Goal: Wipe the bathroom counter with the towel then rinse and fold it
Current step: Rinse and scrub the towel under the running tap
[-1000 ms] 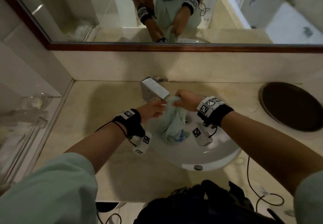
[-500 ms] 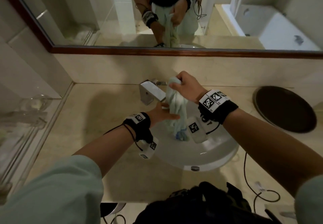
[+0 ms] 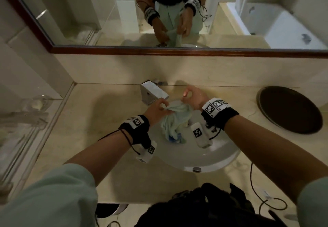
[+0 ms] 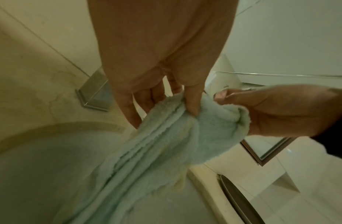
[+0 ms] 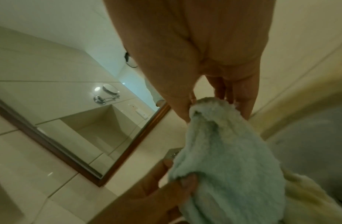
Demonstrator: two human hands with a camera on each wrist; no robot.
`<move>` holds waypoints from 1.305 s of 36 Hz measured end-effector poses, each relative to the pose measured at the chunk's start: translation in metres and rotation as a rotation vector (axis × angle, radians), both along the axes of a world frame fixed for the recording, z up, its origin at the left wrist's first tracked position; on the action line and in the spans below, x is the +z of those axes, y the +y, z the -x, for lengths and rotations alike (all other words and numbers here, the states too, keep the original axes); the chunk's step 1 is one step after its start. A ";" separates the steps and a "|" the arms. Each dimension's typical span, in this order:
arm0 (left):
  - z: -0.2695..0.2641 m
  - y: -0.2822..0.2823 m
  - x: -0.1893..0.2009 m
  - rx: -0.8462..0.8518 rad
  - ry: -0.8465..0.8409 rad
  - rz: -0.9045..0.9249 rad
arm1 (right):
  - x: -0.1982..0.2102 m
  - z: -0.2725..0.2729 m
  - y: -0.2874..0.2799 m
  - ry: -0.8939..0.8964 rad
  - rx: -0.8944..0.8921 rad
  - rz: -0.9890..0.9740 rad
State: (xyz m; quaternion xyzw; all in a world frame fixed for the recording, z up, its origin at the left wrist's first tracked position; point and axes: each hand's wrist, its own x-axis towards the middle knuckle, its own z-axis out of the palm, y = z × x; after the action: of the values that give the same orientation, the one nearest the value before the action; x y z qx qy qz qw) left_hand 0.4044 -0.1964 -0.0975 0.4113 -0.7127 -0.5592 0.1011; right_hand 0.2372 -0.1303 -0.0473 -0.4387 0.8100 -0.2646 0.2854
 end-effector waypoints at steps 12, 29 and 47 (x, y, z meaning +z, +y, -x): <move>0.000 -0.003 0.010 -0.146 -0.111 0.485 | -0.017 0.001 0.015 0.060 0.382 -0.323; -0.004 -0.009 0.023 -0.065 -0.176 0.267 | -0.012 0.021 0.010 0.228 0.387 -0.062; 0.000 0.010 -0.003 0.014 -0.159 0.485 | 0.006 -0.012 0.006 0.025 0.276 0.089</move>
State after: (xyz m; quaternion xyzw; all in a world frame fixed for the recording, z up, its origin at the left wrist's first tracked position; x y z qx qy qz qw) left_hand 0.4041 -0.1865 -0.1006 0.4226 -0.8288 -0.3372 0.1443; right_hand 0.2489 -0.1247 -0.0411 -0.5613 0.7330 -0.2529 0.2892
